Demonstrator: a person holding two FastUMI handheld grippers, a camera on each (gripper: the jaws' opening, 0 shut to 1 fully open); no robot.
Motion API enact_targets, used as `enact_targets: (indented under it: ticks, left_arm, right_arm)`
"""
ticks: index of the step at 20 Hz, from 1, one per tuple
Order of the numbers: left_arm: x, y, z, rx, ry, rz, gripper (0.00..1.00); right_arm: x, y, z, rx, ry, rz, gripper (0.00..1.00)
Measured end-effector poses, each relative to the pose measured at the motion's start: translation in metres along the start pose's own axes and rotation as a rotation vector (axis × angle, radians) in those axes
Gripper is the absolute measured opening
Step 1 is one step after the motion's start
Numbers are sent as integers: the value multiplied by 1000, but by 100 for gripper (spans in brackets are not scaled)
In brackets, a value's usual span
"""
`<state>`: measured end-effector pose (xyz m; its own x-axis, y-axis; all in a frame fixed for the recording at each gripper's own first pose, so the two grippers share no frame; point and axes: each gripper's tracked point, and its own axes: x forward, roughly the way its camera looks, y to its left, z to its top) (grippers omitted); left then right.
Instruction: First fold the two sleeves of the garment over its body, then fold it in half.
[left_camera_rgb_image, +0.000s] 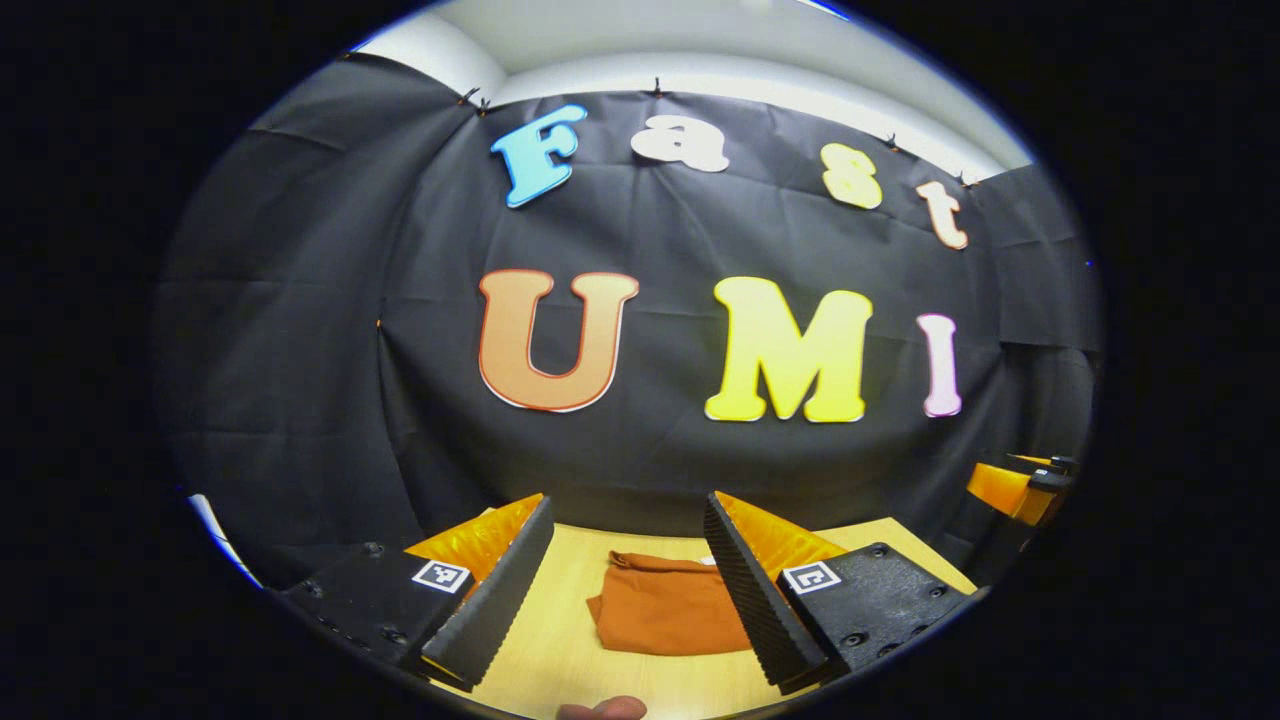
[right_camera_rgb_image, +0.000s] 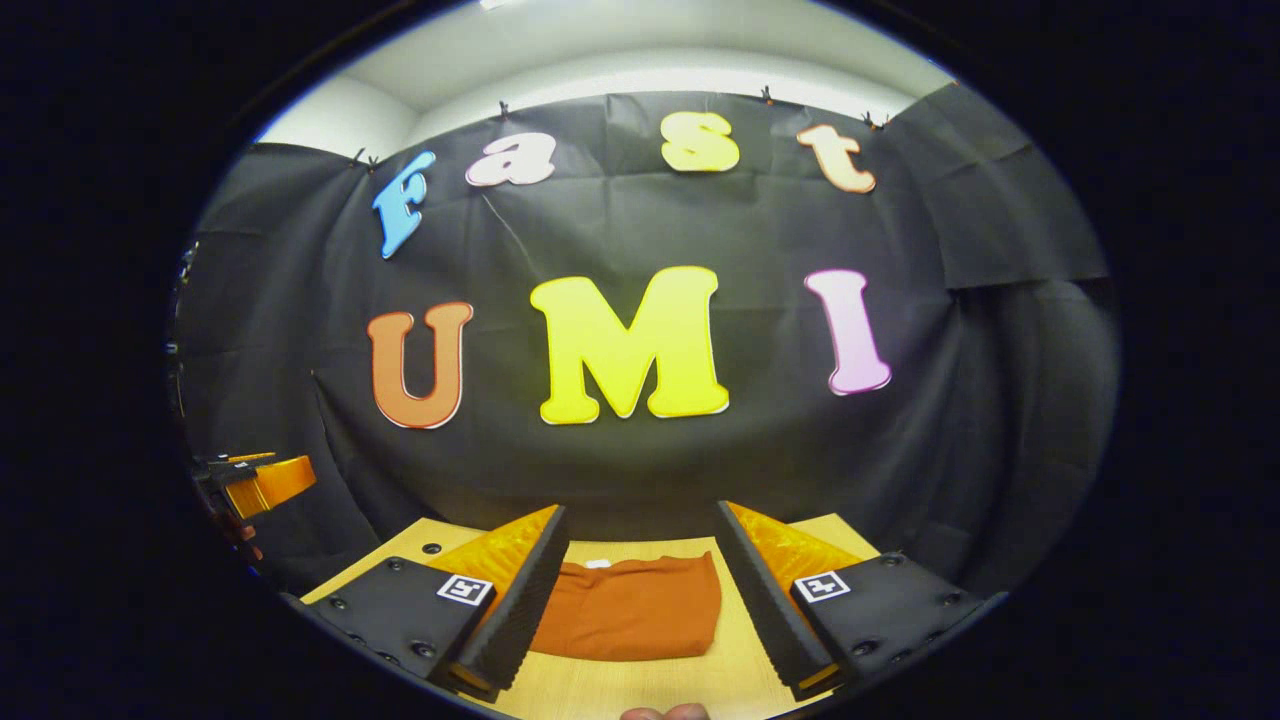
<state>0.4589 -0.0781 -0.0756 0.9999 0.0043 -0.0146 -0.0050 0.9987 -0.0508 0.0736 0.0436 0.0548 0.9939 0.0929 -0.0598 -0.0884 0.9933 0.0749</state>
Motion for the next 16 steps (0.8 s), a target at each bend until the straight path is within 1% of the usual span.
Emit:
enact_targets:
  ticks: [2,3,4,5,6,7,9,12,13,14,16]
  left_arm:
    - [-12,-7,5,6,-28,-38,98]
    - [-16,-9,7,11,-34,-42,98]
    - [-18,-9,10,13,-45,-41,98]
    - [-19,-11,12,16,-55,-50,98]
    - [-21,-14,12,26,-59,-59,98]
    - [-24,-15,12,37,-60,-63,98]
    - [-28,-15,10,44,-64,-54,98]
    - [-29,-20,7,16,-49,-37,98]
    - [-30,-22,8,15,-58,-40,100]
    - [-31,-23,8,14,-64,-43,98]
    - [-30,-28,10,8,-81,-50,98]
  right_arm:
    - [-34,0,6,-13,-48,-32,94]
    - [-48,-2,7,-18,-64,-55,94]
    - [-62,0,7,-16,-73,-68,92]
    - [-72,2,7,-10,-78,-70,92]
    - [-81,4,6,-6,-80,-68,94]
    - [-89,5,5,-8,-84,-66,92]
    - [-97,7,4,-20,-94,-58,92]
    - [-103,8,-1,-38,-90,-42,92]
    - [-105,6,-1,-45,-94,-40,92]
    - [-105,4,-2,-50,-96,-40,94]
    - [-106,4,-10,-45,-80,-38,94]
